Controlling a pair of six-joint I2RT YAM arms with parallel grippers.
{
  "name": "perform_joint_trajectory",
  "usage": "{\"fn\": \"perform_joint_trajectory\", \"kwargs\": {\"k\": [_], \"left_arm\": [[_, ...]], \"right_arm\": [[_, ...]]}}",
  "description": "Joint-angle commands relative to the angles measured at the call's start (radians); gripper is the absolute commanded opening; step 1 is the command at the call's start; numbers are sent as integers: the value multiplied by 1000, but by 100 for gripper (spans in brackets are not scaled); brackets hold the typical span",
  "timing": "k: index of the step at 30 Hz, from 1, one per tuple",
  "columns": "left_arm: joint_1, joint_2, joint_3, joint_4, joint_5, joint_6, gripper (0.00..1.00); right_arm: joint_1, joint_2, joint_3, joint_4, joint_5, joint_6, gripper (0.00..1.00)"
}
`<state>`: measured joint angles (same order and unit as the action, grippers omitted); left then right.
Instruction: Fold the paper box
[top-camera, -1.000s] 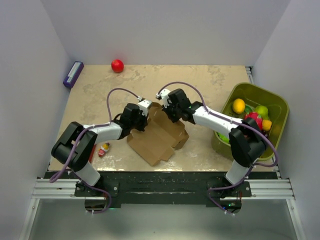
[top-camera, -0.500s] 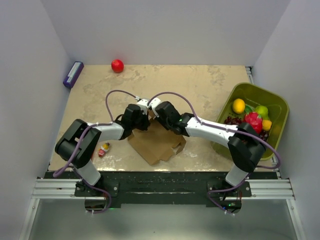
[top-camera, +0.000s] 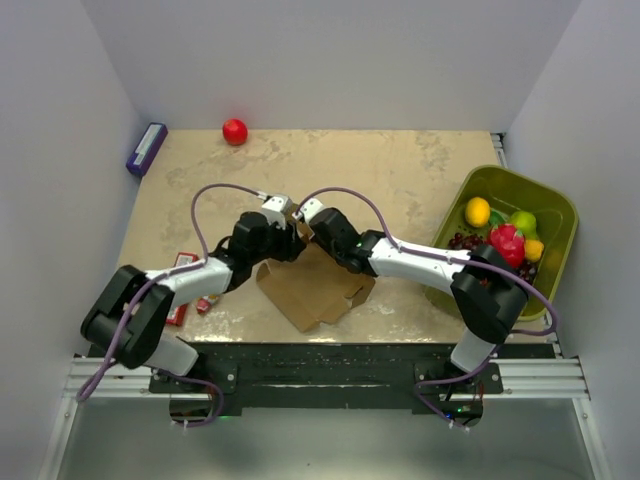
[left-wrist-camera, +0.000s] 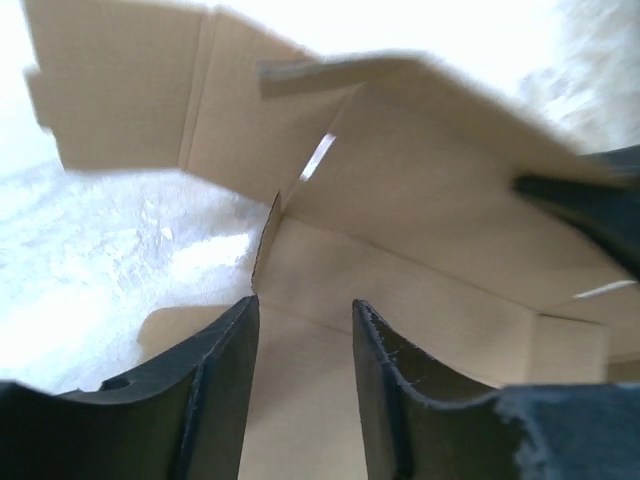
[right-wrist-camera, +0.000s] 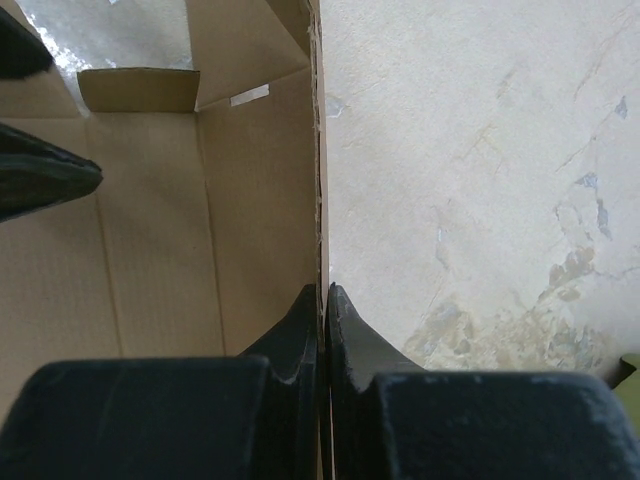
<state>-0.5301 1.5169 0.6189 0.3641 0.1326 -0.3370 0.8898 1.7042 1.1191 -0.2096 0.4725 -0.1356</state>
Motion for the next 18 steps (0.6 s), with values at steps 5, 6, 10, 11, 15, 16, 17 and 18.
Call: {"fn": "perform_joint_trajectory", "kwargs": {"k": [5, 6, 10, 11, 15, 16, 17, 18], "left_arm": [[151, -216, -36, 28, 110, -118, 51], [165, -219, -30, 27, 122, -150, 54], [170, -167, 42, 29, 160, -203, 58], [171, -155, 51, 45, 167, -226, 59], [179, -90, 97, 113, 208, -284, 65], [179, -65, 105, 122, 213, -295, 66], [179, -52, 113, 145, 219, -309, 66], [179, -40, 119, 154, 222, -315, 67]], "right_arm": [[5, -34, -47, 1, 0, -15, 0], [6, -40, -53, 6, -2, -15, 0], [12, -70, -67, 24, 2, -25, 1], [14, -72, -68, 26, 2, -25, 1], [18, -77, -74, 29, 5, -30, 1], [18, -77, -74, 30, 5, -33, 1], [21, -72, -74, 30, 5, -32, 1], [21, -71, -74, 30, 5, -33, 1]]}}
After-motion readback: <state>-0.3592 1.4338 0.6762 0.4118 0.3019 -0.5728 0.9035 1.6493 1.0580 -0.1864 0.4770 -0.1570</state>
